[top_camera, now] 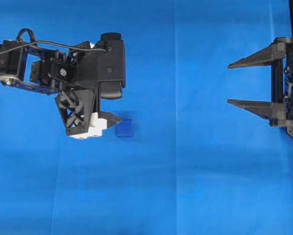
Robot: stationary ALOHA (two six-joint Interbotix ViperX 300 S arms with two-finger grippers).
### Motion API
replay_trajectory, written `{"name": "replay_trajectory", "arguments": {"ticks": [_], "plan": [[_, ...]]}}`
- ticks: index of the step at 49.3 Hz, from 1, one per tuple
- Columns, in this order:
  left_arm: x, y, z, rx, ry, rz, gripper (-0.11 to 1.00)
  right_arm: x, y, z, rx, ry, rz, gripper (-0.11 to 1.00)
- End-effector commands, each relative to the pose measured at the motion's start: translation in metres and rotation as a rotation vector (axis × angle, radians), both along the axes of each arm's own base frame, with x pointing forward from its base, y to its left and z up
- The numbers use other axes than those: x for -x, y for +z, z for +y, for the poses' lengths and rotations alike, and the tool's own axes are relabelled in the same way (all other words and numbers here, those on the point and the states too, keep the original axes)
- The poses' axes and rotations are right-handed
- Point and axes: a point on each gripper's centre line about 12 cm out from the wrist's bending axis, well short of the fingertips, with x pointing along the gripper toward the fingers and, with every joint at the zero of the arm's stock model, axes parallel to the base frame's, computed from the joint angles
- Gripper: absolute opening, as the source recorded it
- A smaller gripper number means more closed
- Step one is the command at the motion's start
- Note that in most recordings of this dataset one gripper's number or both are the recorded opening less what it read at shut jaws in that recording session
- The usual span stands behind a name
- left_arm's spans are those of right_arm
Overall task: Handover the blue block to the right arm after grasping it with the left arm, then place it in the designated position.
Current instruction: 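Lower the left gripper around the blue cube and close it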
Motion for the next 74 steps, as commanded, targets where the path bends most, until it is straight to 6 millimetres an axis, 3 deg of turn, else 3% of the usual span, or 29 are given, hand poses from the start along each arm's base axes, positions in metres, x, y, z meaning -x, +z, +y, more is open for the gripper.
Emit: {"name": "replay_trajectory", "arguments": {"ticks": [1,35,42,60,74], "plan": [[0.0,0.018,-0.001,0.003,-0.001,-0.052,0.92,-0.003,0.008,-0.001,-0.001,-0.004,-0.023,0.97],[0.0,0.01,-0.001,0.01,0.008,-0.036,0.92,-0.002,0.008,-0.001,-0.004,-0.005,-0.022,0.97],[-0.005,-0.017,-0.001,0.009,0.009,0.013,0.92,-0.003,0.007,-0.001,-0.004,-0.005,-0.02,0.97],[-0.022,-0.111,-0.005,0.009,0.009,0.12,0.92,-0.005,0.002,-0.001,-0.004,-0.005,-0.002,0.97],[-0.028,-0.139,-0.009,0.024,0.019,0.116,0.92,-0.007,-0.002,-0.001,-0.006,-0.005,0.015,0.97]]}}
